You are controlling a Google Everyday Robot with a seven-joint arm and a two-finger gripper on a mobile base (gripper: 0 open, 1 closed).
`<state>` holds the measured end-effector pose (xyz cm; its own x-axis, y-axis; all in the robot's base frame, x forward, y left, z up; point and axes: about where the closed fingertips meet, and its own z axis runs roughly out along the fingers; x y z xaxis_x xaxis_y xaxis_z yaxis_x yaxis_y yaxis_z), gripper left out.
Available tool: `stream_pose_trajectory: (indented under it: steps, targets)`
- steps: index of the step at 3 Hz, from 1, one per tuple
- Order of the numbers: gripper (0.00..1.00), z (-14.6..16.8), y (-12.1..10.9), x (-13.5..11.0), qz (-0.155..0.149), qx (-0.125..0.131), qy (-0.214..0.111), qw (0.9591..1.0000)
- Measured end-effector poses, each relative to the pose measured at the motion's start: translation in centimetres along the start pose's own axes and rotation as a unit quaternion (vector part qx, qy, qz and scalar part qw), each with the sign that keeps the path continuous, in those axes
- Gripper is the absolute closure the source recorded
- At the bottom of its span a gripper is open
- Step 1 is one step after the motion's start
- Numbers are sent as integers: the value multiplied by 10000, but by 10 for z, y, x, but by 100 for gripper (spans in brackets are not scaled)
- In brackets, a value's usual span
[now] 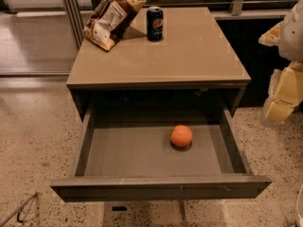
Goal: Pick orange from top drawer and place on counter
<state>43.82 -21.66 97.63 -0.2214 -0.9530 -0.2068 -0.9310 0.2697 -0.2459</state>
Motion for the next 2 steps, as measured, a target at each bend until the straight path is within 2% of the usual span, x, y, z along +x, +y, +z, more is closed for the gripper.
stream_pose_trajectory:
  steps: [1, 2]
  targets:
    - [0, 0, 0, 0, 0, 0, 0, 10000]
    - [19, 0, 0, 0, 0, 0, 0, 10000]
